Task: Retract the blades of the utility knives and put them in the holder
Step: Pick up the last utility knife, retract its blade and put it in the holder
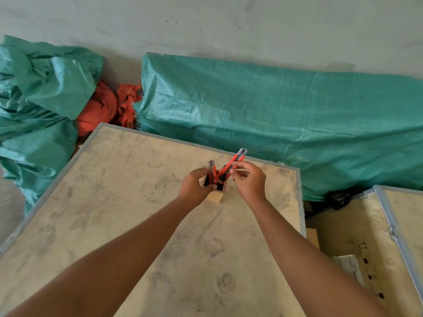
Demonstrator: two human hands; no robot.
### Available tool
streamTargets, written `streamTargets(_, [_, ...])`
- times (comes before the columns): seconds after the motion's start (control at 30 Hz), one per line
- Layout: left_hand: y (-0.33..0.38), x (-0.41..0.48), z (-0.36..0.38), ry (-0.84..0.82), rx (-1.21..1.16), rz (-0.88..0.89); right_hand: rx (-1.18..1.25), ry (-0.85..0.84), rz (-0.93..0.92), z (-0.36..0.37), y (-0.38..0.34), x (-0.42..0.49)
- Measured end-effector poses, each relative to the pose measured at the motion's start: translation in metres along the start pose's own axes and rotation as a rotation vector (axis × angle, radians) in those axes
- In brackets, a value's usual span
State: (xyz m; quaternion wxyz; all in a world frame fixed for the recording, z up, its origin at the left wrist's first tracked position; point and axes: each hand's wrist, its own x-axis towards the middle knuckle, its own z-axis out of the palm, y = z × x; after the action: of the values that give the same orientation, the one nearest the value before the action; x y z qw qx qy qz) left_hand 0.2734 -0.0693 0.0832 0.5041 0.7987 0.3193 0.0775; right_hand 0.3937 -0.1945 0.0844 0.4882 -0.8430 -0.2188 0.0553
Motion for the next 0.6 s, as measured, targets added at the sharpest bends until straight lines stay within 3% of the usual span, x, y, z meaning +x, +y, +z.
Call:
streamTargets(0.23, [-0.038,0.027,0.018,-0.094,-0.009,-0.218,-0.104,-0.075,-0.019,0.029,0.028,-0.001])
streamTargets(0.6, [-0.054,0.035,0.018,-0.101,-0.064,-0.188,-0.213,-0.121,-0.09,0.045,0.041,-0.012])
